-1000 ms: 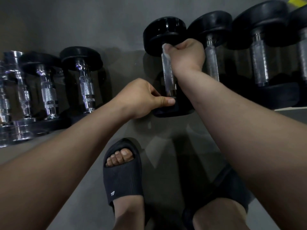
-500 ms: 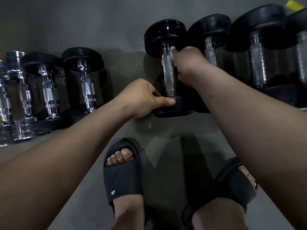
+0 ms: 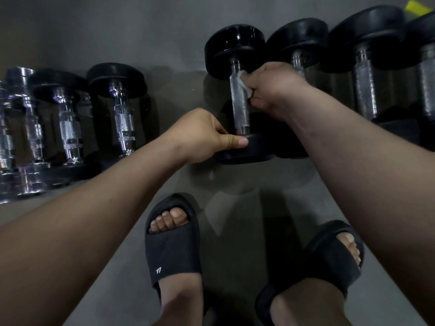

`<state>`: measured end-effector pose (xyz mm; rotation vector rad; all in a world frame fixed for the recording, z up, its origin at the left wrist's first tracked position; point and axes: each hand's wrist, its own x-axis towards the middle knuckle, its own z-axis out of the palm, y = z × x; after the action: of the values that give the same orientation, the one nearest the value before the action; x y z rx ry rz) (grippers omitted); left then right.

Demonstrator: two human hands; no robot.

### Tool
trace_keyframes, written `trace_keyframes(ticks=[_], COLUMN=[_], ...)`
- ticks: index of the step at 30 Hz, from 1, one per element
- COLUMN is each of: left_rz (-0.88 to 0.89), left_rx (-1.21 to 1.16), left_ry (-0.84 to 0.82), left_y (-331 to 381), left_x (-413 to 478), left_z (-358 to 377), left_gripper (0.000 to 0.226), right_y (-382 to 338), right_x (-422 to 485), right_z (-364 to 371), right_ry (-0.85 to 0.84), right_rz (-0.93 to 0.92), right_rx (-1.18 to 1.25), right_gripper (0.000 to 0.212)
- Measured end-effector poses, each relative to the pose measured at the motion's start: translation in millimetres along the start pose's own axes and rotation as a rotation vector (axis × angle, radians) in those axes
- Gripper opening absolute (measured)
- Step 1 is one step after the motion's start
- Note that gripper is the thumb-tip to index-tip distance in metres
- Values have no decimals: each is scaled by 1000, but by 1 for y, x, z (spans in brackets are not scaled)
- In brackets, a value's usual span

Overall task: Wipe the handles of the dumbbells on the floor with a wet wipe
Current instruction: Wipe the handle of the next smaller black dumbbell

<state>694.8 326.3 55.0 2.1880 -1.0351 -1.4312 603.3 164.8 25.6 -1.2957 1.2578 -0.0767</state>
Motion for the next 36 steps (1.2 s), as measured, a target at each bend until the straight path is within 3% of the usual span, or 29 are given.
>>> trace_keyframes(ticks=[3, 8, 10, 11, 15, 19, 24, 28, 31, 36], left_rz=[4, -12, -10, -10, -9, -15, -10, -11, -18, -47], left_rx=[3, 15, 11, 2, -12, -10, -16, -57, -76, -151], left_ry=[2, 5, 16, 28, 62, 76, 99, 112, 114, 46], left_y=[0, 2, 2, 1, -2, -2, -3, -6, -5, -1], left_x=[0, -3, -5, -6, -7, -7, -7, -8, -9, -7], left_z=[1, 0, 1, 3, 6, 7, 10, 12, 13, 7], left_gripper=[38, 43, 43, 43, 43, 43, 44, 45, 46, 46], right_y=[1, -5, -7, -8, -8, -15, -14, 0, 2, 9], right_x=[-10, -44, -52, -53, -40, -12, 7, -26, -49, -58], right_z=[-6, -19, -14, -13, -13, -1, 12, 2, -11, -22], right_ry=[-30, -238, -210, -185, -73, 156, 276, 119, -51, 28], right_rz=[-28, -9, -60, -72, -11, -92, -126, -69, 0, -55], right_rx=[-147, -842, -1020, -1018, -622, -545, -593, -503, -685, -569], right_gripper=[35, 25, 28, 29, 22, 35, 47, 34, 27, 15])
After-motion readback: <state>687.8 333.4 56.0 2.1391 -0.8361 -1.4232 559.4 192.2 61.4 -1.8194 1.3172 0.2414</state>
